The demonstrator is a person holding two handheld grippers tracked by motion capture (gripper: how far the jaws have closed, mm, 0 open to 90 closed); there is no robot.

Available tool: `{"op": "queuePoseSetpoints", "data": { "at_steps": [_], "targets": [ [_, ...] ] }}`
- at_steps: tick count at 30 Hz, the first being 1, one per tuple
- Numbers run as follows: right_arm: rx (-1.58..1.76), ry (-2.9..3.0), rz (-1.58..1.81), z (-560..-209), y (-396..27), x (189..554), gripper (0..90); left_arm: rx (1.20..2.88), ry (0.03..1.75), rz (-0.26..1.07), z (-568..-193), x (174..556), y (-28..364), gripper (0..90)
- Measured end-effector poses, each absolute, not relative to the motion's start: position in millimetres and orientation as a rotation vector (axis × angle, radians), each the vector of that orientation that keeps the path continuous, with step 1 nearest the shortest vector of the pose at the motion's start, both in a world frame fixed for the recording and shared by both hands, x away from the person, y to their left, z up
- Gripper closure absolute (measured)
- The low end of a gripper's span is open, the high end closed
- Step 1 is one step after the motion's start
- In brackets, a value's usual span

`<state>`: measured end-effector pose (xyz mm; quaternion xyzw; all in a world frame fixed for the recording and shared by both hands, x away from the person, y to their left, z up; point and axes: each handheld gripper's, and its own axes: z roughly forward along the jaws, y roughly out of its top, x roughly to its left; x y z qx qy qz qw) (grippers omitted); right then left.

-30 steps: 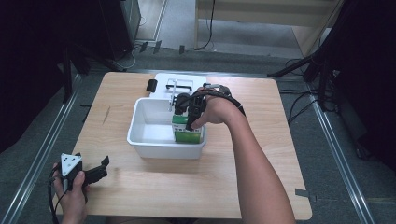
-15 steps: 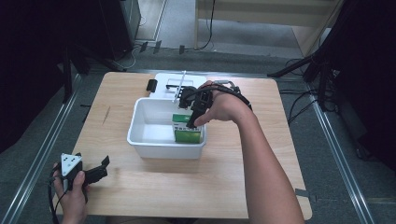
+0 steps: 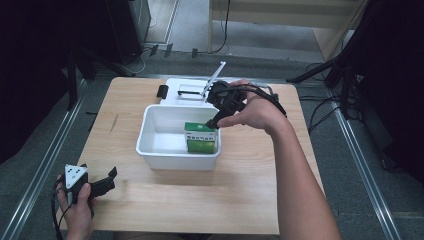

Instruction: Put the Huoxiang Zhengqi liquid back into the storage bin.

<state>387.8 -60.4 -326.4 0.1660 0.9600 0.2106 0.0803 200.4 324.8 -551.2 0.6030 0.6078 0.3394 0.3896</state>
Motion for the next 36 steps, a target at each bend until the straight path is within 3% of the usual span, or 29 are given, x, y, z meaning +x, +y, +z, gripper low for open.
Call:
{"op": "queuePoseSetpoints", "data": {
  "at_steps": [17, 36],
  "targets": [
    [0.806, 2.615, 0.936, -339.1, -131.4, 387.1, 27.9, 1.533, 1.543, 0.865, -551.3, 200.5, 325.0, 0.3],
    [1.029, 2.405, 1.099, -401.9, -200.6, 370.6, 26.7, 1.533, 1.546, 0.865, -551.2, 200.1, 324.5, 0.3]
  ]
}}
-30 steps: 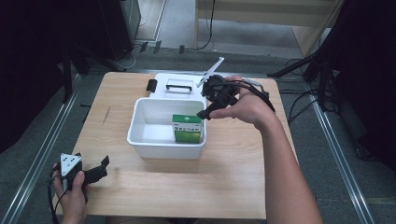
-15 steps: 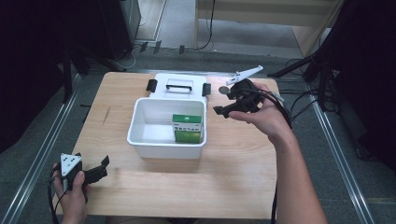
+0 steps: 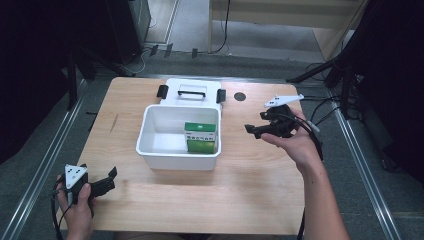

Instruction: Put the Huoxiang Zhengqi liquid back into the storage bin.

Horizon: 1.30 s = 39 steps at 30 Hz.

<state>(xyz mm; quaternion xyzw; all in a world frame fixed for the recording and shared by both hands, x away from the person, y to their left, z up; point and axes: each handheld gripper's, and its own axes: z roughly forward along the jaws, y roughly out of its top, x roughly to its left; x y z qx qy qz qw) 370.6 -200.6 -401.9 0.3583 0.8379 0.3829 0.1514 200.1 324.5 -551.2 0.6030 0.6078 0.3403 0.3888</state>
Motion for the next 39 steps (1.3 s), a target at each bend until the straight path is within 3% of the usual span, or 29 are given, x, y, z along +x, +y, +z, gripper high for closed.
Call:
{"op": "queuePoseSetpoints", "data": {
  "at_steps": [25, 39],
  "targets": [
    [1.200, 2.085, 1.239, -493.7, -281.5, 332.0, 26.2, 1.539, 1.544, 0.870, -551.1, 199.8, 323.5, 0.3],
    [1.263, 1.969, 1.261, -518.0, -321.7, 297.3, 26.6, 1.541, 1.543, 0.872, -551.2, 199.8, 323.2, 0.3]
  ]
}}
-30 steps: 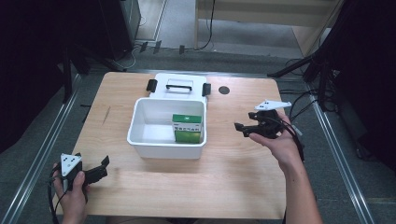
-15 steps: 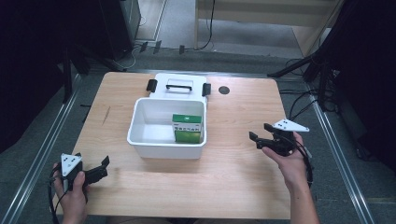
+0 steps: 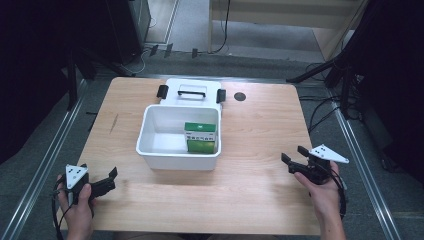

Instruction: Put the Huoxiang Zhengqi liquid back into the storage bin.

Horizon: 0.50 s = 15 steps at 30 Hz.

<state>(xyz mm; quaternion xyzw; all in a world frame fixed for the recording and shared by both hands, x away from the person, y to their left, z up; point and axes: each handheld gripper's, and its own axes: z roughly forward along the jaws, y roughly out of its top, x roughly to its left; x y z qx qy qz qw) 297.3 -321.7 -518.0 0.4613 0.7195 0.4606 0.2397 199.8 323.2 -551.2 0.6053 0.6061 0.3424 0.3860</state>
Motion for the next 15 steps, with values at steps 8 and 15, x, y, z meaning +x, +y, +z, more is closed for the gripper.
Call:
{"op": "queuePoseSetpoints", "data": {
  "at_steps": [8, 15],
  "targets": [
    [1.317, 1.890, 1.311, -530.1, -339.2, 279.5, 22.1, 1.543, 1.543, 0.873, -551.1, 199.6, 322.8, 0.3],
    [1.299, 1.896, 1.280, -534.6, -345.2, 262.2, 15.4, 1.542, 1.544, 0.874, -551.1, 199.7, 322.8, 0.3]
  ]
}}
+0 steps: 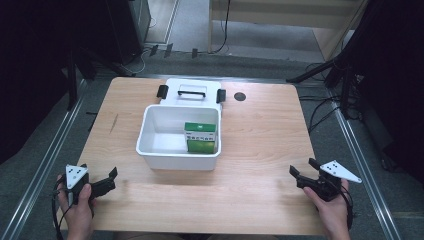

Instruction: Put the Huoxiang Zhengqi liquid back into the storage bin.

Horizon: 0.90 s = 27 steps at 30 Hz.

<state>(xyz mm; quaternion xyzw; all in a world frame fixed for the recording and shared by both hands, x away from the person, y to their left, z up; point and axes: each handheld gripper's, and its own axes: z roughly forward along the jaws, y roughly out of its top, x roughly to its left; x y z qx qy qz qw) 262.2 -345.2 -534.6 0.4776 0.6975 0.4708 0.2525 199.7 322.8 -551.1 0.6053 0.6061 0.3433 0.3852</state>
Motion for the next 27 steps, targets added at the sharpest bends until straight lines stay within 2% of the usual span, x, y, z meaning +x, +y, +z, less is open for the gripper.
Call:
{"op": "queuePoseSetpoints", "data": {
  "at_steps": [19, 24, 27],
  "targets": [
    [1.352, 1.815, 1.227, -545.2, -364.2, 225.1, 13.2, 1.543, 1.552, 0.871, -551.2, 200.4, 323.3, 0.3],
    [1.473, 1.775, 1.105, -546.1, -366.1, 217.2, 13.9, 1.543, 1.558, 0.863, -551.3, 201.6, 323.7, 0.3],
    [1.515, 1.723, 1.196, -545.9, -374.3, 215.9, 13.3, 1.536, 1.560, 0.859, -551.2, 201.4, 324.1, 0.3]
  ]
}}
